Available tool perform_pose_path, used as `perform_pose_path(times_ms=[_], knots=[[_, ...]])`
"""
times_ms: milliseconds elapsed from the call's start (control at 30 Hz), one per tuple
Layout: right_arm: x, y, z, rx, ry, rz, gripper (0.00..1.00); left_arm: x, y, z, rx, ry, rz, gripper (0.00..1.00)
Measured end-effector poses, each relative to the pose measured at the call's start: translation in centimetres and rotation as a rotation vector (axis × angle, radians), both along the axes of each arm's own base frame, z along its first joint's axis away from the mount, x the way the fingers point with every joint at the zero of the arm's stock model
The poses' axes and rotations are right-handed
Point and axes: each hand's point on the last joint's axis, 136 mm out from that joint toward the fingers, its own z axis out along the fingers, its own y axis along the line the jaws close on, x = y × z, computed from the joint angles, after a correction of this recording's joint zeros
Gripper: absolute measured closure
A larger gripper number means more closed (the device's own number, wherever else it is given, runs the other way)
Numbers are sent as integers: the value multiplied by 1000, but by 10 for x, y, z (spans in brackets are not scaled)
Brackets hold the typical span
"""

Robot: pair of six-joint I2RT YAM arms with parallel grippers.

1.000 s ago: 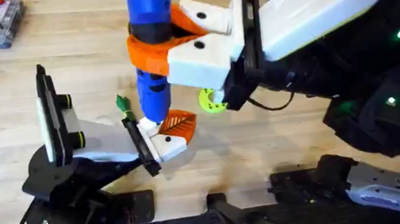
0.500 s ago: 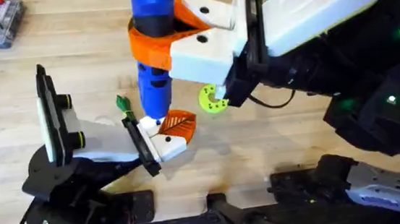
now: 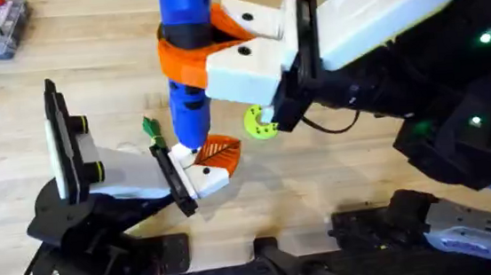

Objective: Pick up the gripper from the table and insert it into the empty holder that is missing its gripper. Then pick up a screw, insert it into the mounting hole, and use the screwdriver to tighten it. Finally, clean up the table by picking up the vegetable and placing it into the bucket.

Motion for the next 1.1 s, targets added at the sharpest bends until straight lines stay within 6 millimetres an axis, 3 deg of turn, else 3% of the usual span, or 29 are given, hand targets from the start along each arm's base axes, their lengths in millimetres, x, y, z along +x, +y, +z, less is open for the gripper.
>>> perform_pose_path(times_ms=[900,1100], knots=[[2,3,-6,-16,14,3,955,0,0,0,0,1,0,983],[1,-1,9,43,-36,0,955,0,0,0,0,0,0,983]])
